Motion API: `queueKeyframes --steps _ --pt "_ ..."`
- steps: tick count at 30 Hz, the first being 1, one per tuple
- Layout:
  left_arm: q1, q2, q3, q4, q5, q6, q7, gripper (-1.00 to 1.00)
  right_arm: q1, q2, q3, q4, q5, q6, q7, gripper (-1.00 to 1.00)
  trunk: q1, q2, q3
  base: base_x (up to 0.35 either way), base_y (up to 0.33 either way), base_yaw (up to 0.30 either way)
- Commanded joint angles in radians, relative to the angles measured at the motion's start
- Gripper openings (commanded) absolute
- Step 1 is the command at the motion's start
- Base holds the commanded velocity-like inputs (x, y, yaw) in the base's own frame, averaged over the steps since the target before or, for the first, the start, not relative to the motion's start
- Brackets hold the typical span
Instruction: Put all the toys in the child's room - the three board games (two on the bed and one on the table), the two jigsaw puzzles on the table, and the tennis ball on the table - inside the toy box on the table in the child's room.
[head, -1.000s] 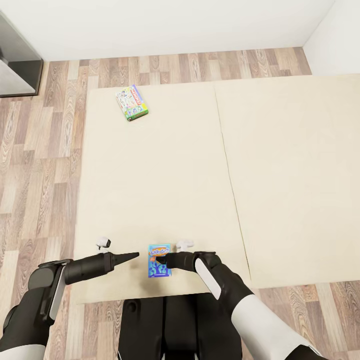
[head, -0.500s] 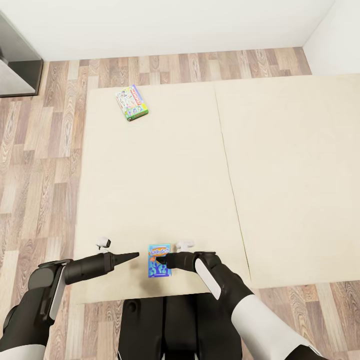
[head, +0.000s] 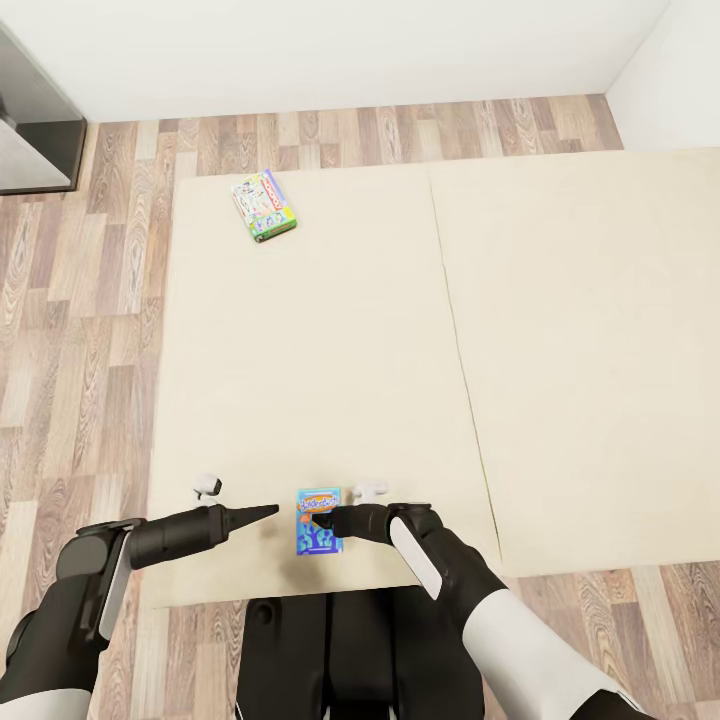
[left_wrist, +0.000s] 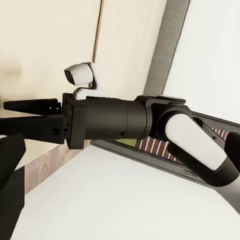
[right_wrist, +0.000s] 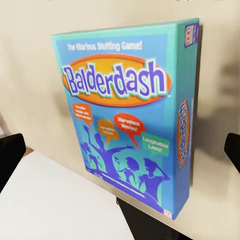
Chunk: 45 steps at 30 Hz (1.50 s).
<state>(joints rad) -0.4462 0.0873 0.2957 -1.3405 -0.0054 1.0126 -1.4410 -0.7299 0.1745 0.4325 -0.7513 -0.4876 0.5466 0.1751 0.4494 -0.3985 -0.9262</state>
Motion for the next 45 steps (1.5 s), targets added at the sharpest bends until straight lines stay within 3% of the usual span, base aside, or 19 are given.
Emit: queueKeyframes --steps 1,33,45 --pt "0.000 0.000 0.000 0.000 -0.001 0.011 -0.003 1.00 0.000 0.000 0.000 -0.001 0.000 0.004 0.001 1.00 0.001 -0.002 -0.001 0.000 0.000 0.000" --pt "0.000 0.000 0.000 0.000 -0.001 0.011 0.002 1.00 0.000 0.000 0.004 -0.005 0.000 -0.014 0.001 1.00 0.001 -0.002 -0.001 0.000 0.000 0.001" --pt "0.000 0.000 0.000 0.000 -0.001 0.011 0.002 1.00 0.000 0.000 0.005 -0.005 -0.002 -0.017 0.001 1.00 0.001 -0.002 0.001 0.000 0.000 0.106"
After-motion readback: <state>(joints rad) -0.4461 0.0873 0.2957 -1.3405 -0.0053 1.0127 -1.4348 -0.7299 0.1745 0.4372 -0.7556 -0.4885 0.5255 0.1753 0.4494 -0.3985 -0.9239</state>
